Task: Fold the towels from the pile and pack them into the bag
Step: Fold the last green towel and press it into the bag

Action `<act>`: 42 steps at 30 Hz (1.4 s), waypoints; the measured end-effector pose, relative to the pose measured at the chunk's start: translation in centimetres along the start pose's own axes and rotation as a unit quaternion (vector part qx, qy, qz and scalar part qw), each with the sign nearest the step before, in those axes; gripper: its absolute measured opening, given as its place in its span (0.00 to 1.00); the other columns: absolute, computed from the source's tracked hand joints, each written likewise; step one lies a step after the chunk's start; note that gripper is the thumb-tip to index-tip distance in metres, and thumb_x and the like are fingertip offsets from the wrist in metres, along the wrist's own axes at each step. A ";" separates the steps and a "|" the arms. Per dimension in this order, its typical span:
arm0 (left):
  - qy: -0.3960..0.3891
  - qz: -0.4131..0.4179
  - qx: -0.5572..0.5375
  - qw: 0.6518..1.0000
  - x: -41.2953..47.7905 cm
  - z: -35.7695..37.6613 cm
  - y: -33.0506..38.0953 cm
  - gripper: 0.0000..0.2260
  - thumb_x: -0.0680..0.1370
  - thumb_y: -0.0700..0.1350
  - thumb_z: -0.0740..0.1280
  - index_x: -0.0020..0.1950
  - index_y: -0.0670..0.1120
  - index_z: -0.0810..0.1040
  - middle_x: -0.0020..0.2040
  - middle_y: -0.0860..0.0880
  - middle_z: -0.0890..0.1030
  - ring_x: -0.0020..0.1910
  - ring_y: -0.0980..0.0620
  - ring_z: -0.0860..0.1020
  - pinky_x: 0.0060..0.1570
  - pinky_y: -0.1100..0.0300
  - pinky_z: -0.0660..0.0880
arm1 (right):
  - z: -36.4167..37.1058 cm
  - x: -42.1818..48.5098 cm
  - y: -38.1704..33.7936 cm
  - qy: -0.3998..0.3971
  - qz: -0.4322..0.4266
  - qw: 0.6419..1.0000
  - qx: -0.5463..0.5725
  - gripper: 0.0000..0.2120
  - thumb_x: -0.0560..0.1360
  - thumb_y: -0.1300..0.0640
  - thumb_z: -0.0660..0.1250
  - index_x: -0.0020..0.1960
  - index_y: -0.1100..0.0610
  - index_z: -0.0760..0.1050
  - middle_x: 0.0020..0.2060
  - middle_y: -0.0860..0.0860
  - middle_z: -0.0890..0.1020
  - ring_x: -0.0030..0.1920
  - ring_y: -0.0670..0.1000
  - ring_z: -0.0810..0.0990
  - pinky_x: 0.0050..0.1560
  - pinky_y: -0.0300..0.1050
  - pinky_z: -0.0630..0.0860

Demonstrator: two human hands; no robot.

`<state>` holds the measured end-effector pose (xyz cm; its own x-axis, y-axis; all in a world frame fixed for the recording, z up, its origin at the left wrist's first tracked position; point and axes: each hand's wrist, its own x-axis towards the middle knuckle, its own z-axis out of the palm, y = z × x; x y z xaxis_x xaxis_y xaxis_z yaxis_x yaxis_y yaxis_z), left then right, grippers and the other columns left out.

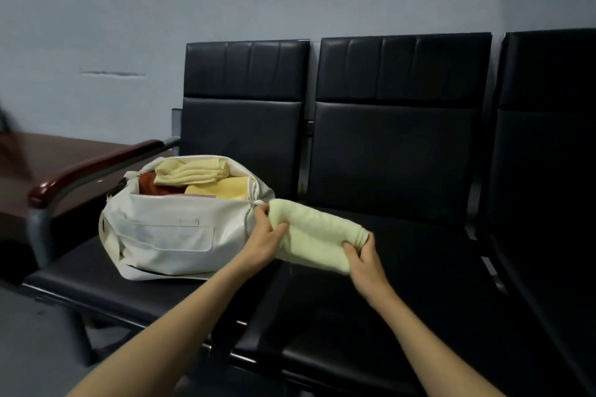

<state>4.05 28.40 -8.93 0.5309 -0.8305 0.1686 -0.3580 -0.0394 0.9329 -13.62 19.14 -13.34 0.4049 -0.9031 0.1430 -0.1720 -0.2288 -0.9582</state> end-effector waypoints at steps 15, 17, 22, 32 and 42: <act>0.235 0.038 0.112 0.965 11.9 -24.8 0.0 0.14 0.78 0.46 0.66 0.57 0.44 0.64 0.53 0.45 0.73 0.51 0.46 0.73 0.49 0.50 0.71 | 22.6 12.7 -17.5 -0.049 -0.115 0.990 -0.068 0.05 0.82 0.56 0.52 0.54 0.53 0.54 0.52 0.57 0.70 0.38 0.49 0.68 0.38 0.47 0.63; 0.241 0.006 0.148 0.959 13.4 -26.2 -1.8 0.15 0.79 0.46 0.66 0.59 0.41 0.64 0.55 0.42 0.74 0.51 0.45 0.73 0.47 0.53 0.70 | 24.8 13.9 -16.9 -0.084 -0.089 0.988 -0.095 0.06 0.82 0.56 0.52 0.57 0.53 0.54 0.56 0.58 0.70 0.41 0.50 0.71 0.39 0.46 0.65; 0.108 -0.126 0.406 0.898 15.3 -26.4 -8.7 0.14 0.79 0.45 0.61 0.62 0.40 0.67 0.59 0.39 0.76 0.55 0.40 0.76 0.54 0.49 0.72 | 27.4 16.1 -12.0 -0.162 -0.046 0.955 -0.245 0.30 0.81 0.56 0.59 0.77 0.57 0.48 0.68 0.57 0.70 0.61 0.59 0.74 0.55 0.47 0.71; 0.154 -0.036 0.492 0.856 15.4 -26.5 -6.9 0.15 0.79 0.50 0.63 0.61 0.44 0.77 0.61 0.42 0.75 0.60 0.42 0.73 0.55 0.52 0.70 | 24.7 17.3 -13.3 -0.144 -0.090 0.956 -0.239 0.14 0.78 0.51 0.64 0.61 0.57 0.72 0.56 0.52 0.78 0.52 0.51 0.75 0.47 0.43 0.70; 0.028 0.020 0.143 0.989 12.6 -22.5 -1.6 0.05 0.77 0.46 0.68 0.49 0.45 0.80 0.44 0.50 0.80 0.43 0.54 0.79 0.43 0.63 0.75 | 17.2 16.7 -15.9 -0.144 -0.101 0.960 -0.217 0.07 0.76 0.53 0.67 0.52 0.54 0.79 0.47 0.46 0.79 0.51 0.48 0.77 0.51 0.44 0.75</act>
<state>28.62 30.48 -1.10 0.5513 -0.8025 0.2282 -0.5776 -0.1698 0.7985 11.27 13.96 -0.01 0.6897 -0.7012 0.1809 -0.3971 -0.5751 -0.7152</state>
